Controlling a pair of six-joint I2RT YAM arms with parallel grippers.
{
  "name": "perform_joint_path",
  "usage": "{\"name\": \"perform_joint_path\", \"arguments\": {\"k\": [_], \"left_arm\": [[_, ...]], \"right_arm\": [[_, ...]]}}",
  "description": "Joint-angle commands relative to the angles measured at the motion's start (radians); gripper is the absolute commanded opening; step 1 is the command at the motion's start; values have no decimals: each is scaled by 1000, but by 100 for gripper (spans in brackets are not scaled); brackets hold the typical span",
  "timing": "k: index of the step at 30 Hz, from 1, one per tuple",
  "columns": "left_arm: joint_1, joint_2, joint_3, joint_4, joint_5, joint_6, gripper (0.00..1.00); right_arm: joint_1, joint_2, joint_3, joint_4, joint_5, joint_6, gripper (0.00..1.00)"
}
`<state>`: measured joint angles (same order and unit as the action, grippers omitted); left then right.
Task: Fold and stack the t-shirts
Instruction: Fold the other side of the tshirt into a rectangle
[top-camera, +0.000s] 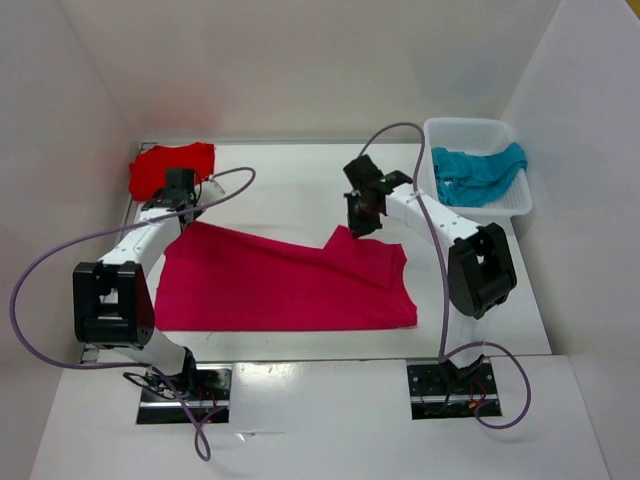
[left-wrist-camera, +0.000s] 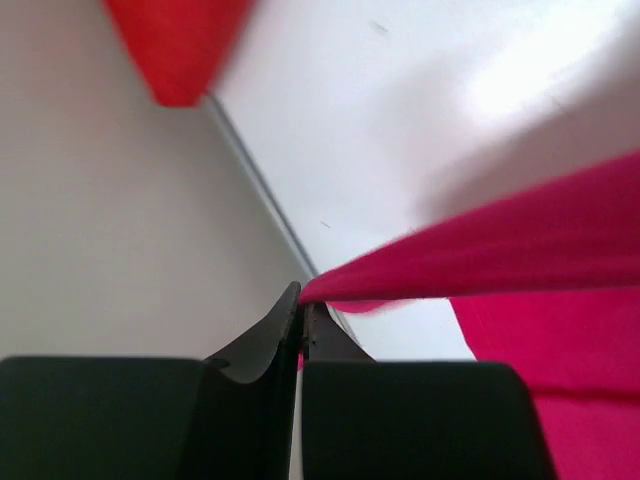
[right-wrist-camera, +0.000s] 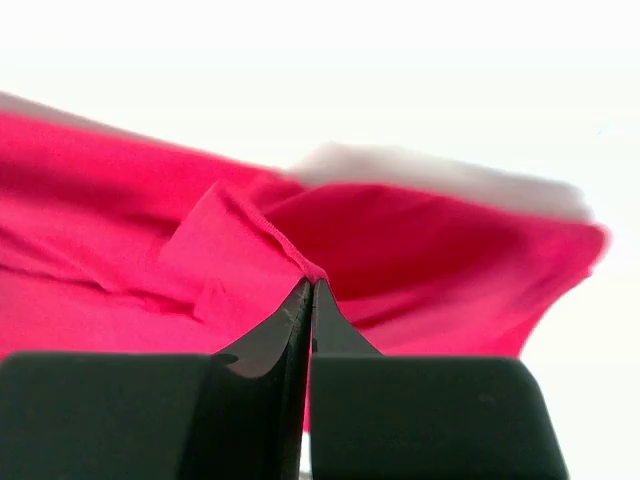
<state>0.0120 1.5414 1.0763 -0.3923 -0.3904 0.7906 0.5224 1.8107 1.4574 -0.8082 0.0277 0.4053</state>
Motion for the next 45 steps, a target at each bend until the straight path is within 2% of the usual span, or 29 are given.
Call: {"name": "perform_joint_path", "arguments": {"k": [1,3,6,9,16,20,23,32,37,40,41,42,45], "left_arm": [[-4,14,45,150,-87,-36,0],[-41,-1,11,150,-96,-10,0],[-59,-61,-137,216,-116,83,0],[-60,-113,-254,216,-116,125,0],[-60,-248,-350,40,-88,196,0],[-60,-283,-450,40,-123,274,0],[-60,-294,-483,17,-123,283,0],[-60,-230,-533,7,-114,245,0],[-60,-182,-533,27,-114,222,6],[-60,-146,-486,27,-114,174,13],[-60,-132,-474,15,-114,165,16],[-60,-132,-461,4,-114,165,19],[-35,-122,-427,4,-114,153,28]], "right_arm": [[-15,-16,84,-32,52,-55,0],[-15,-27,49,-32,25,-56,0],[-4,-73,-33,-32,-5,-46,0],[14,-119,-89,-32,-29,-37,0],[80,-160,-124,-98,-58,-28,0],[113,-185,-201,-146,-38,-8,0],[122,-197,-236,-146,-90,1,0],[171,-163,-236,-186,-109,1,0],[191,-163,-249,-209,-156,1,0],[214,-137,-249,-209,-179,1,0],[214,-126,-249,-209,-192,1,2],[240,-126,-249,-209,-222,-8,13],[271,-135,-268,-198,-276,-20,29]]}}
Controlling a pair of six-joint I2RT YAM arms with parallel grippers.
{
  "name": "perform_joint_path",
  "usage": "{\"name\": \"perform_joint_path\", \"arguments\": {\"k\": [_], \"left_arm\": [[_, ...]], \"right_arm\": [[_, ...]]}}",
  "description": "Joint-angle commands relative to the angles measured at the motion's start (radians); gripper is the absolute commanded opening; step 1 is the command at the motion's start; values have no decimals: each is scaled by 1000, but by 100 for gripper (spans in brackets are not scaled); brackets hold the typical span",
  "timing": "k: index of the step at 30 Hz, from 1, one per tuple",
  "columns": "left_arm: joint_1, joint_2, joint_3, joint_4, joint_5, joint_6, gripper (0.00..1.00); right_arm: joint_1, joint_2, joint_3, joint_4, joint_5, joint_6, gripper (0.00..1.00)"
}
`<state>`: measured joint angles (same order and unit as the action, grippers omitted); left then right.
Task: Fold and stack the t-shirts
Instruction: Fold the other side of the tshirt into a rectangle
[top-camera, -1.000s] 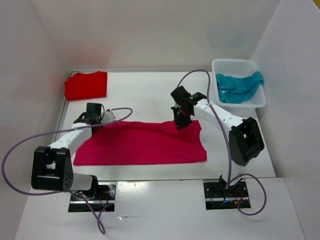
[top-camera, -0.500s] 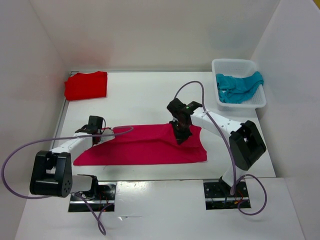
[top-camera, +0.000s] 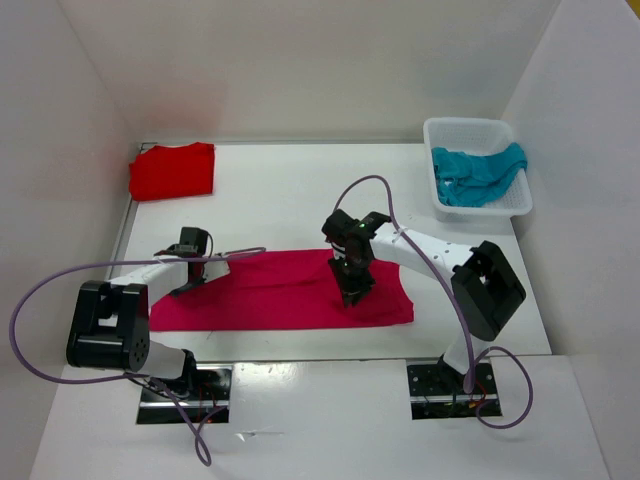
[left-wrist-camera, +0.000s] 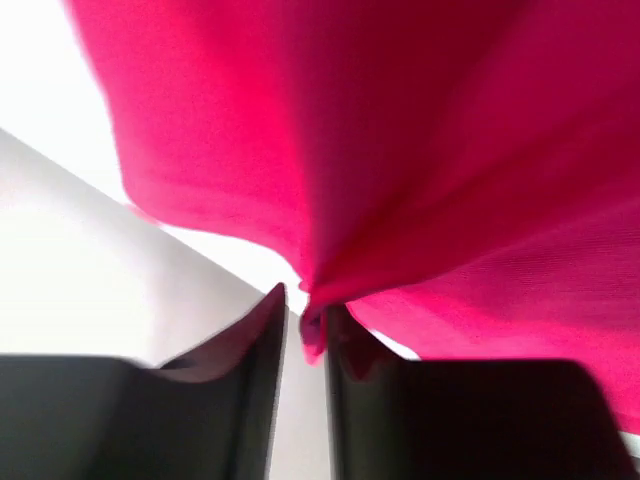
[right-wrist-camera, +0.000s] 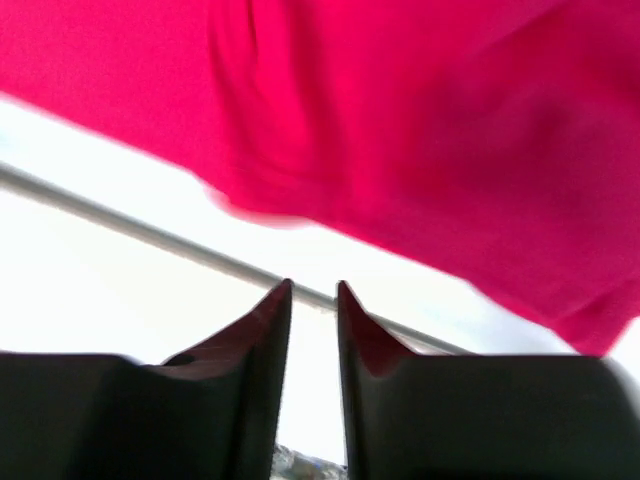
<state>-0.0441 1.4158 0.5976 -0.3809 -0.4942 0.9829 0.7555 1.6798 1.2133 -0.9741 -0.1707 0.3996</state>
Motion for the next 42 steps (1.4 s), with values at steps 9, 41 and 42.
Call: {"name": "perform_joint_path", "arguments": {"k": [9,41,42], "left_arm": [[66,-31,131,-56,-56,-52,55],[274,272,421,-19,348,-480,94],[274,272,409,-19,362,-480,94]], "right_arm": [[47,-57,61,-17,-20,18,40],[-545,115,-17,413,175,128,72],[-545,130,-27,425,146,128,71]]}}
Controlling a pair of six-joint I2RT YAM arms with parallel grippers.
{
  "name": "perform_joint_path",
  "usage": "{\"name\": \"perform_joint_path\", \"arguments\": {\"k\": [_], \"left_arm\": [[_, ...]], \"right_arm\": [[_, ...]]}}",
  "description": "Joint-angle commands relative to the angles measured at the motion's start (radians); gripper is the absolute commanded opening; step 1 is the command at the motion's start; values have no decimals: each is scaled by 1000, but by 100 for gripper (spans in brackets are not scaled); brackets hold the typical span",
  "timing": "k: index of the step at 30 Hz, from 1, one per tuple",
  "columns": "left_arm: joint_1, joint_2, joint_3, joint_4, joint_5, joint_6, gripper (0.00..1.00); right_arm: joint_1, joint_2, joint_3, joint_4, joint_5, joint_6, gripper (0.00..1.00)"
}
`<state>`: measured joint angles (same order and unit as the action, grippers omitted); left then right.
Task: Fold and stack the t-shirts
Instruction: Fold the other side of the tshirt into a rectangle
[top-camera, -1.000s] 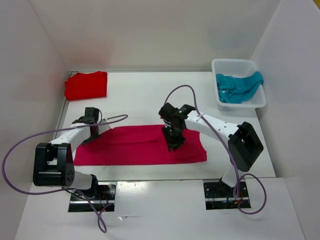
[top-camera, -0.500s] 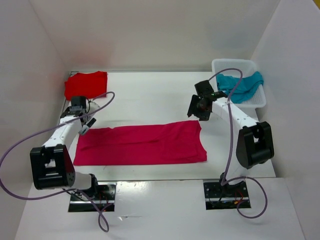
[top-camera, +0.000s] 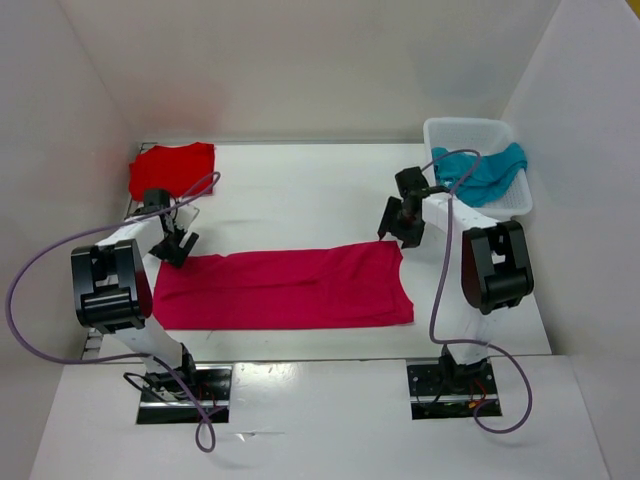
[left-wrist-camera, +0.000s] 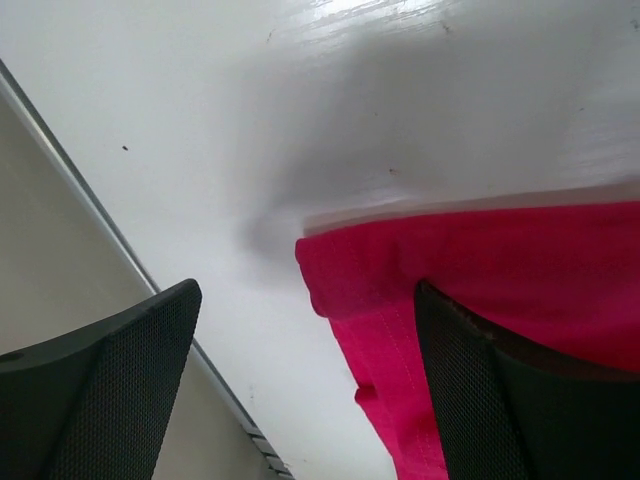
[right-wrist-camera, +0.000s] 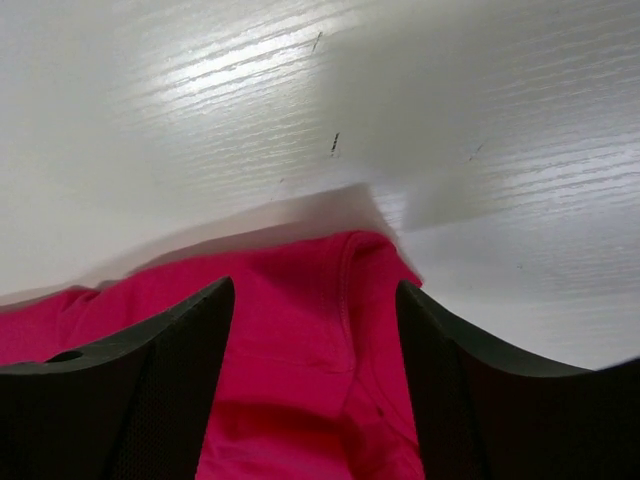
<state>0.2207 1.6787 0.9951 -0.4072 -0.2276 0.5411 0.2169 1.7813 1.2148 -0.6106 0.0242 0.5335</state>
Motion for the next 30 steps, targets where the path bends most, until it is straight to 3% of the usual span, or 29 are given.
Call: {"name": "perform_joint_path", "arguments": {"k": [1,2,4,6,7,9,10,11,12,19,20,21,22,26,30], "left_arm": [[9,9,11,7,106,-38,94],[9,9,1,7,106,-29,94],[9,9,0,7,115,-29,85],[9,19,-10,7,116,-29,71],[9,19,-10,7,125,-29,64],[9,38,-21,31,100,-29,37],[9,38,-21,41,53,-42,25],[9,53,-21,50,28,-52,7],[23,67,-21,59,4,-68,0],[72,73,4,47,5,-78,1],[72,62,14,22,49,-78,6],[72,62,14,12,75,-78,14],[72,47,23,1,100,-78,35],[72,1,23,-19,136,-78,55],[72,-17,23,-31,116,-58,64]], "right_arm": [[-7,38,-29,61,-67,-6,68],[-7,50,-29,70,-82,-6,65],[-7,70,-40,80,-112,-6,47],[-16,79,-52,80,-112,3,29],[-25,69,-61,80,-93,3,14],[-59,55,-61,80,-63,3,0],[-71,43,-61,80,-63,3,0],[-82,43,-61,80,-50,3,0],[-105,33,-61,80,-50,3,0],[-152,33,-43,124,-94,-38,0],[-152,33,-34,139,-121,-62,7],[-152,49,-34,140,-150,-73,24],[-152,49,-34,140,-200,-84,45],[-142,27,-24,150,-288,-122,60],[-71,-51,-1,63,-209,-122,65]]}}
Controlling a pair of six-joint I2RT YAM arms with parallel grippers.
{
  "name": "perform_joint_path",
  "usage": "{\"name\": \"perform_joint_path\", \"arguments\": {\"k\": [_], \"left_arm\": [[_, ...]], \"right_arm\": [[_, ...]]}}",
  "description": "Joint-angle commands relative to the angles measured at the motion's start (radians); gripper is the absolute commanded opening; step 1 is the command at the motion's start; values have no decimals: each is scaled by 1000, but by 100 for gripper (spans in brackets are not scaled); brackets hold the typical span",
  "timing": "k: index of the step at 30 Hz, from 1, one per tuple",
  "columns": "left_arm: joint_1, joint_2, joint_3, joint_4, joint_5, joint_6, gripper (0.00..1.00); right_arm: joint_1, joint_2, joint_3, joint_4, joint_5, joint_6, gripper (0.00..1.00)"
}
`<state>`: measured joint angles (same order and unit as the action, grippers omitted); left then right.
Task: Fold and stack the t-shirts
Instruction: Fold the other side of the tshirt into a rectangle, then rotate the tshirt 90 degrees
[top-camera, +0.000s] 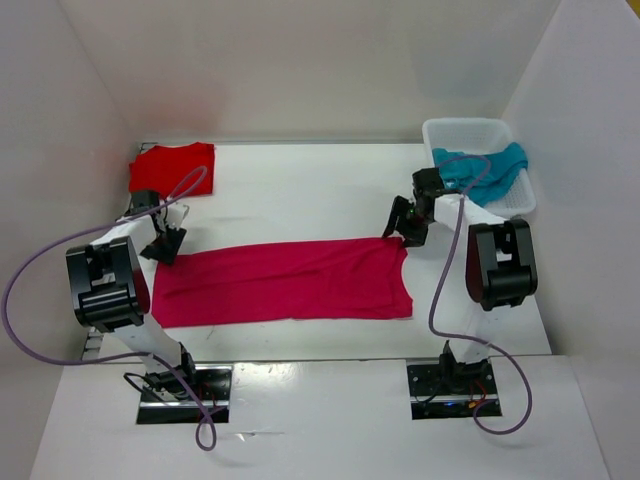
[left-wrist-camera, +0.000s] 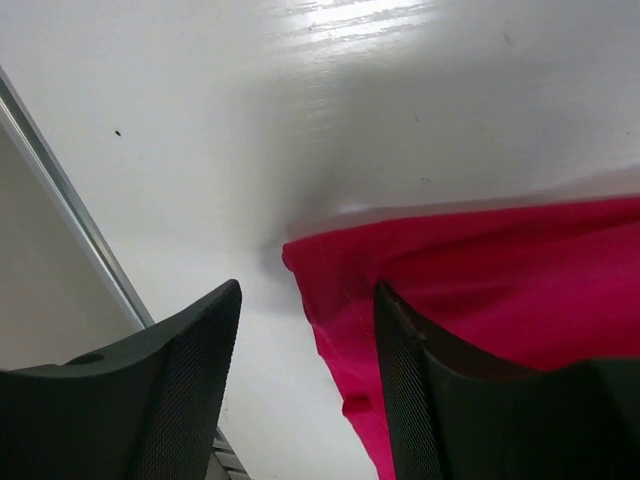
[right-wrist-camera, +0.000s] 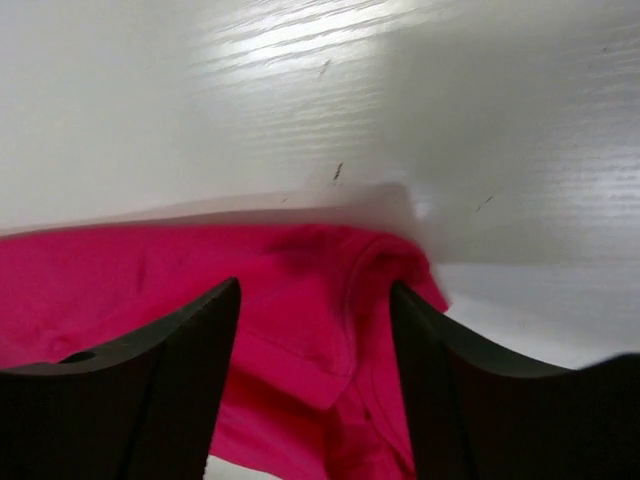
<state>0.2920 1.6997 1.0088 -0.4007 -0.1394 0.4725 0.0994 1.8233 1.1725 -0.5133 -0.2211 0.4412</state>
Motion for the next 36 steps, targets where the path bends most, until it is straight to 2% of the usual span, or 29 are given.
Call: {"name": "perform_joint_path", "arguments": {"k": [1,2,4,8,10,14,15,20,26,32,34,36], "left_arm": [[1,-38,10,-38,17,11,64],[1,-49,10,-38,17,11,66],[1,-61,10,-38,4,11,67],[1,-72,10,-38,-5,11,70],[1,-72,10,-38,-32,11,70],[1,-72,10,-38,-89,2,70],[1,-72,10,-27,-89,2,73],[1,-107,-12,-27,-60,-8,74],[1,-107,-47,0,-51,-8,75],[1,-68,-36,14,-42,2,75],[1,-68,-36,14,-32,2,75],[1,-68,-36,14,-32,2,76]], "right_arm": [[59,-138,41,-51,63,-30,69],[68,-163,41,-68,121,-9,76],[80,-247,41,-120,173,39,78],[115,-380,-45,-217,276,149,88],[137,-415,-103,-247,267,254,100],[229,-524,-291,-277,252,467,100],[243,-539,-313,-290,262,499,100],[252,-611,-434,-326,255,657,100],[252,-650,-507,-289,256,697,100],[252,-538,-536,-200,267,706,100],[252,-481,-536,-165,256,682,97],[252,-457,-516,-165,270,667,91]]}}
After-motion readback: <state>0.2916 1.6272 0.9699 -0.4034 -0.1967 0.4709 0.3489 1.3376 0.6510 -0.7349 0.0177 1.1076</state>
